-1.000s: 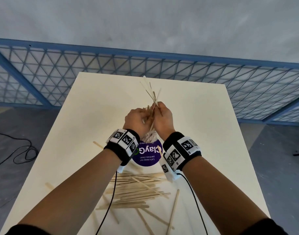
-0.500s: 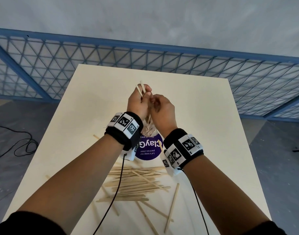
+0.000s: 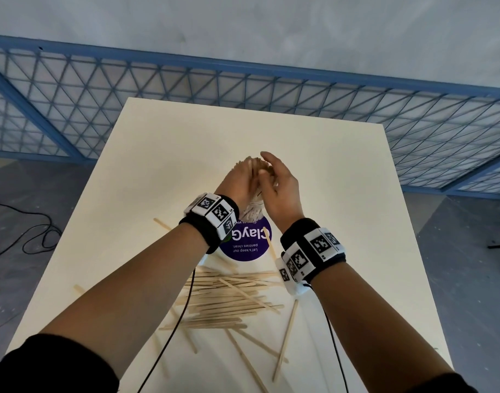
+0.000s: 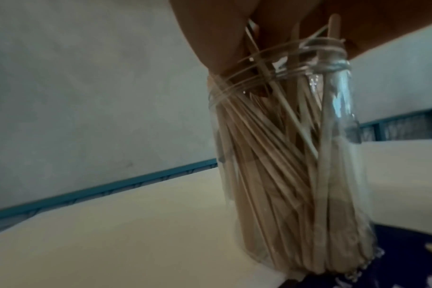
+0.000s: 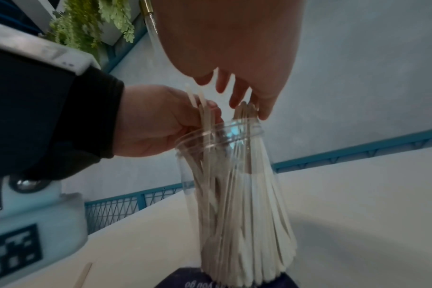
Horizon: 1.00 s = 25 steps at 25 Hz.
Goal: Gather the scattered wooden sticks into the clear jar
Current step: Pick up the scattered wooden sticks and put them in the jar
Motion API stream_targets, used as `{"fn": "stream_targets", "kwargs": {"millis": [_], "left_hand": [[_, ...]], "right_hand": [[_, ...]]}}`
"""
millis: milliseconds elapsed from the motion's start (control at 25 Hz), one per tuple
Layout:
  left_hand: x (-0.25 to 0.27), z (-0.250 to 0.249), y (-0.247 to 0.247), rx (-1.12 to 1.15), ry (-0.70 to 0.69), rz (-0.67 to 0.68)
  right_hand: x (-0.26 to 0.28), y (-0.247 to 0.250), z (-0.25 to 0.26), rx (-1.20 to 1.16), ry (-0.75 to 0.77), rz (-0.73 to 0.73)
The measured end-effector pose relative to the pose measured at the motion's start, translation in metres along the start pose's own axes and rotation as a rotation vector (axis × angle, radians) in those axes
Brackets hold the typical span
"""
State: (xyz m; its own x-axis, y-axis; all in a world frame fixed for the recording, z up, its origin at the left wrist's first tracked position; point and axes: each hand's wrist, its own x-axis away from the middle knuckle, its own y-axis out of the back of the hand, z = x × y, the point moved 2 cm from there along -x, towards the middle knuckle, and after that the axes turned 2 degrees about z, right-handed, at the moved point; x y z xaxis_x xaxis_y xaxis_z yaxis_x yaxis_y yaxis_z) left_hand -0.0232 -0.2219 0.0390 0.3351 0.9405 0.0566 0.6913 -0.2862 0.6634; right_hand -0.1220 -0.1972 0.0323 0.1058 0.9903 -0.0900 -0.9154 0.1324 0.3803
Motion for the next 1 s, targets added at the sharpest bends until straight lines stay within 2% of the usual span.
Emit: {"fn": "stream_targets", "kwargs": {"millis": [80,160,240,320,440,480,560,640,680,720,800,840,880,920,1000], "left_hand": [[0.003,-0.006,-0.007,-0.270,0.024,0.224],[0.003,-0.007,-0.009,-0.357,0.064,0.282],[0.003,-0.005,-0.009,-0.236,0.000,0.209],[0.006,0.002,-0.008,-0.113,-0.137,0.048],[0.019,0.018,-0.004,-0.031,-0.162,-0.166],[0.024,0.021,-0.003,-0.032,-0.165,-0.187],[0.032,0.024,-0.006,-0.063,-0.181,-0.136],[0.038,0.026,-0.007,-0.063,-0.204,-0.083],[0.039,0.028,-0.005,-0.038,-0.212,-0.128],[0.040,0.032,-0.002,0.002,-0.212,-0.231],[0.048,0.044,0.007,0.081,-0.145,-0.469],[0.056,0.053,0.009,0.110,-0.063,-0.530],[0.063,0.062,0.009,0.121,0.045,-0.529],[0.070,0.071,0.007,0.097,0.175,-0.457],[0.080,0.093,-0.004,-0.045,0.453,-0.169]], "right_hand": [[-0.005,-0.002,0.000,-0.068,0.021,0.036],[-0.009,-0.003,0.000,-0.066,0.049,0.019],[-0.009,0.000,-0.005,-0.087,0.013,-0.018],[-0.007,0.003,-0.011,-0.101,-0.013,-0.029],[-0.002,0.004,-0.019,0.087,0.075,0.056],[-0.001,0.002,-0.022,0.201,0.105,0.122],[0.000,-0.001,-0.028,0.360,0.110,0.226],[0.000,0.002,-0.027,0.371,0.114,0.244],[0.001,0.004,-0.026,0.358,0.129,0.222],[0.003,0.007,-0.025,0.342,0.143,0.185],[0.012,0.013,-0.022,0.313,0.164,0.083],[0.022,0.015,-0.021,0.302,0.171,0.025],[0.033,0.017,-0.022,0.296,0.170,-0.031],[0.047,0.018,-0.024,0.299,0.145,-0.071],[0.072,0.016,-0.037,0.343,-0.024,-0.042]]}}
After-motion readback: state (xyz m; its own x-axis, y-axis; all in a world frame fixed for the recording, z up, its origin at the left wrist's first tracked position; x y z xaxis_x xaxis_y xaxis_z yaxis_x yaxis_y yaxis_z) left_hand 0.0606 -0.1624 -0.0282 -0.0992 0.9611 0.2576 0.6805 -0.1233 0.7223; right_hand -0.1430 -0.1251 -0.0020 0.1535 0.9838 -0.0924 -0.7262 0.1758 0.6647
